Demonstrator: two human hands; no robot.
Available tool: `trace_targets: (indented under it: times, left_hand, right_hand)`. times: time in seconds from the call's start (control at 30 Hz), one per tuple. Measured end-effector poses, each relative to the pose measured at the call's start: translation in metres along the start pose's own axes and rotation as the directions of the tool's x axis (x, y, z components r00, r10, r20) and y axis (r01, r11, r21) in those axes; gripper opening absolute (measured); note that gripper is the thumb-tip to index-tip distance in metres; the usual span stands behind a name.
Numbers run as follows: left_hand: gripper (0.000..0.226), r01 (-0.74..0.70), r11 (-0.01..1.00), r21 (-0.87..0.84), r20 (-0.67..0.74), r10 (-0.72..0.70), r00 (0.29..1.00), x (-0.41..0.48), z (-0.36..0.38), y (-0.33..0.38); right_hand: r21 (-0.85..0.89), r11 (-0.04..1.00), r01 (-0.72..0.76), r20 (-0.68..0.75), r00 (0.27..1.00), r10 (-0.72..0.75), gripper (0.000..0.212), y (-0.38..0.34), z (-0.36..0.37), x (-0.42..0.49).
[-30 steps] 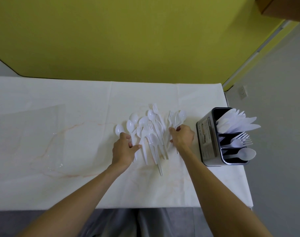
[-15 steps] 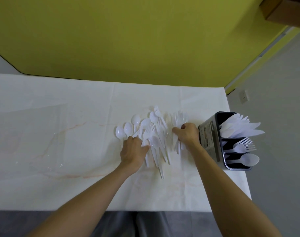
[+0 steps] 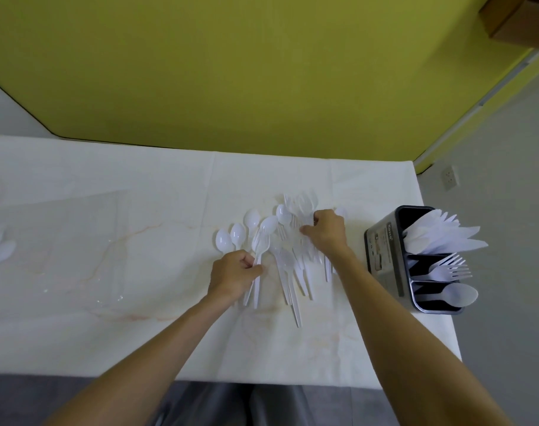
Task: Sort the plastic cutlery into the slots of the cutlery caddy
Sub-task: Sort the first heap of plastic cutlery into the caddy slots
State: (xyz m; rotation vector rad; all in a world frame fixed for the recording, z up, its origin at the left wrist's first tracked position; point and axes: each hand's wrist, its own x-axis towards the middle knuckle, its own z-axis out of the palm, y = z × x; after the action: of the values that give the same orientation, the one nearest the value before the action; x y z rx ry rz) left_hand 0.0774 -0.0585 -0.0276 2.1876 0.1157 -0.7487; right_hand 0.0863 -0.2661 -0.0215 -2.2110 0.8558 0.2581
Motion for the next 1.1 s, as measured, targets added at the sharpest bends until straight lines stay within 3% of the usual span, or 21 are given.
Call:
trace_targets:
  times: [0.2,0.37,0.43,0.57,0.63,0.77,0.83,0.97,1.03,1.1]
  left_hand:
    - [0.032,0.018,0.998,-0.063,0.003,-0.018,1.000,-0.003,-0.007,-0.002]
    - [0.031,-0.016,0.994,-0.109,0.010,0.017,1.000,-0.004,-0.006,0.002]
    - [0.031,-0.041,0.992,-0.120,0.005,0.042,0.999,-0.005,-0.005,0.005]
    - [0.018,-0.127,0.984,-0.125,0.011,0.129,0.992,-0.008,-0.005,0.023]
    - [0.017,-0.166,0.974,-0.157,0.022,0.171,0.985,-0.011,-0.007,0.038]
    - [0.030,-0.222,0.935,-0.277,0.045,0.243,0.969,-0.021,-0.003,0.077]
    - [0.020,-0.240,0.886,-0.397,0.091,0.298,0.950,-0.032,0.006,0.101]
    - [0.007,-0.206,0.799,-0.565,0.223,0.388,0.894,-0.059,0.045,0.144]
    - [0.008,-0.175,0.779,-0.602,0.243,0.388,0.889,-0.069,0.071,0.156]
    - [0.016,-0.177,0.777,-0.604,0.222,0.378,0.899,-0.075,0.095,0.164]
  right_hand:
    - [-0.046,0.999,-0.012,0.005,1.000,0.013,0.016,0.007,0.008,0.002]
    - [0.213,0.976,-0.052,-0.062,0.996,0.067,0.020,0.009,-0.010,-0.017]
    - [0.397,0.914,-0.079,-0.046,0.993,0.106,0.021,0.008,-0.017,-0.031]
    - [0.752,0.650,-0.105,0.059,0.994,0.092,0.012,0.004,-0.035,-0.068]
    - [0.819,0.568,-0.085,0.060,0.996,0.063,0.014,0.005,-0.048,-0.090]
    - [0.871,0.490,-0.036,0.018,0.999,0.041,0.046,0.020,-0.084,-0.132]
    - [0.886,0.464,0.026,-0.071,0.994,0.080,0.043,0.037,-0.105,-0.149]
    - [0.942,0.310,0.125,-0.233,0.912,0.339,0.004,0.077,-0.139,-0.169]
    - [0.963,0.224,0.152,-0.245,0.839,0.485,0.004,0.092,-0.146,-0.166]
    - [0.955,0.249,0.163,-0.280,0.776,0.566,0.008,0.099,-0.144,-0.159]
